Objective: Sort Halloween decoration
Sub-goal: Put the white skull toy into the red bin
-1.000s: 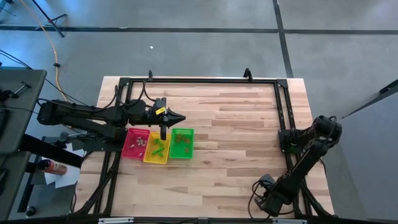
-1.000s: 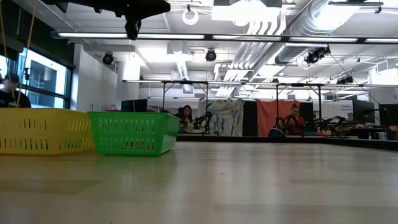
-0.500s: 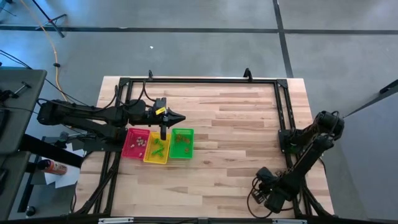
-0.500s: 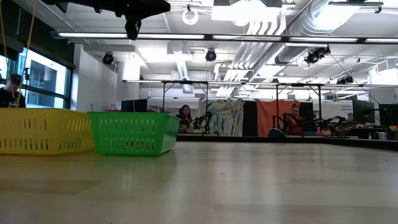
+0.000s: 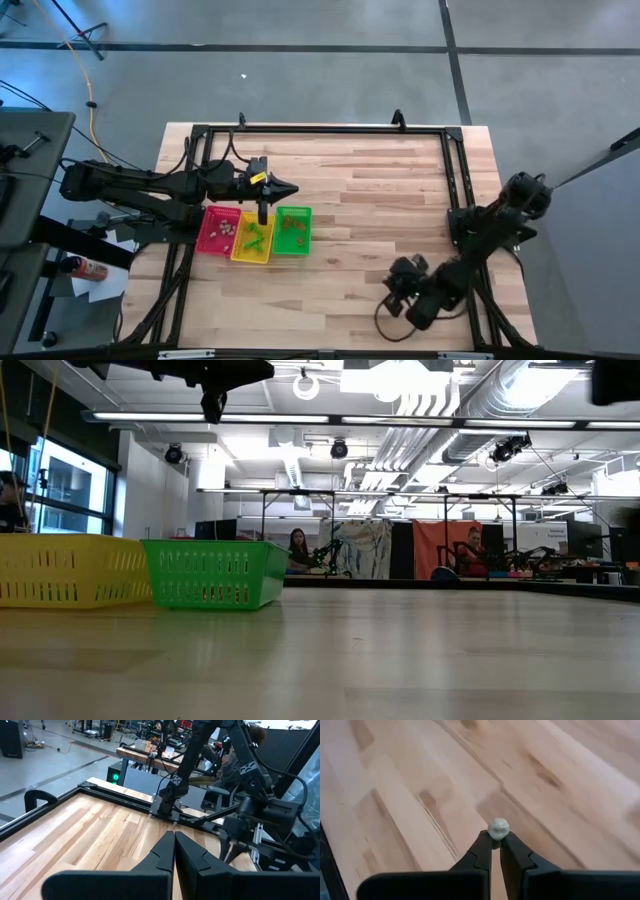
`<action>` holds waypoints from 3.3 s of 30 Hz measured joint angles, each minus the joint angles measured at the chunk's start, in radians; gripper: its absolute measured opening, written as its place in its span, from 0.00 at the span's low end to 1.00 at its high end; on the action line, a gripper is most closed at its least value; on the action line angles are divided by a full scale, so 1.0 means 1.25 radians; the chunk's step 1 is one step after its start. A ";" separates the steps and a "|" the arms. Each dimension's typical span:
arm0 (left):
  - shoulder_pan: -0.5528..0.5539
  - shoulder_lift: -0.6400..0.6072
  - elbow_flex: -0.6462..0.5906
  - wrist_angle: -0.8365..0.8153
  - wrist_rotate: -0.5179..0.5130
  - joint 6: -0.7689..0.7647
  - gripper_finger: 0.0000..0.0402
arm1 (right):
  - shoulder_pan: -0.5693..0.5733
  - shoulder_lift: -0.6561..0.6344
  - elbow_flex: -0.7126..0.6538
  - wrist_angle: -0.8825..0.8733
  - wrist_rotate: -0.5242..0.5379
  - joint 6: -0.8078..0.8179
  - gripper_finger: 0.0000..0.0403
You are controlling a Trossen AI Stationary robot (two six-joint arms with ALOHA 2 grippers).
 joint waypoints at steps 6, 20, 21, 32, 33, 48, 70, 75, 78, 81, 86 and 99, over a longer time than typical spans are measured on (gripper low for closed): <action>0.000 0.000 0.000 0.012 -0.017 -0.001 0.00 | -0.134 0.000 0.000 0.165 0.002 -0.328 0.03; 0.000 -0.040 -0.001 0.029 0.000 -0.028 0.00 | -0.515 -0.001 0.002 0.794 -0.278 -0.902 0.03; 0.000 -0.050 -0.001 0.031 0.007 -0.028 0.00 | -0.535 -0.001 0.002 0.842 -0.301 -0.912 0.03; 0.000 -0.169 0.000 0.027 0.021 0.059 0.00 | -0.650 -0.002 0.008 1.161 -0.388 -1.023 0.03; 0.000 -0.174 0.000 0.030 0.021 0.064 0.00 | -0.654 -0.002 0.015 1.154 -0.388 -1.033 0.03; 0.000 -0.143 0.000 0.016 0.033 0.071 0.00 | -0.679 -0.002 0.208 0.758 -0.504 -1.201 0.03; 0.000 -0.162 0.000 0.208 -0.017 0.147 0.00 | -0.680 0.070 0.209 0.765 -0.523 -1.176 0.03; 0.000 -0.170 0.000 0.219 -0.058 0.070 0.00 | -0.679 0.193 0.214 0.899 -0.525 -1.074 0.03; 0.000 -0.169 0.000 0.230 -0.072 -0.035 0.00 | -0.675 0.279 0.272 0.918 -0.525 -1.020 0.03; 0.000 -0.170 0.000 0.248 -0.077 -0.107 0.00 | -0.671 0.363 0.371 0.921 -0.557 -1.012 0.03; 0.000 -0.171 0.000 0.324 -0.077 -0.160 0.00 | -0.674 0.509 0.566 0.920 -0.587 -1.009 0.03; 0.000 -0.171 0.000 0.353 -0.077 -0.229 0.00 | -0.708 0.779 0.943 0.909 -0.596 -0.859 0.03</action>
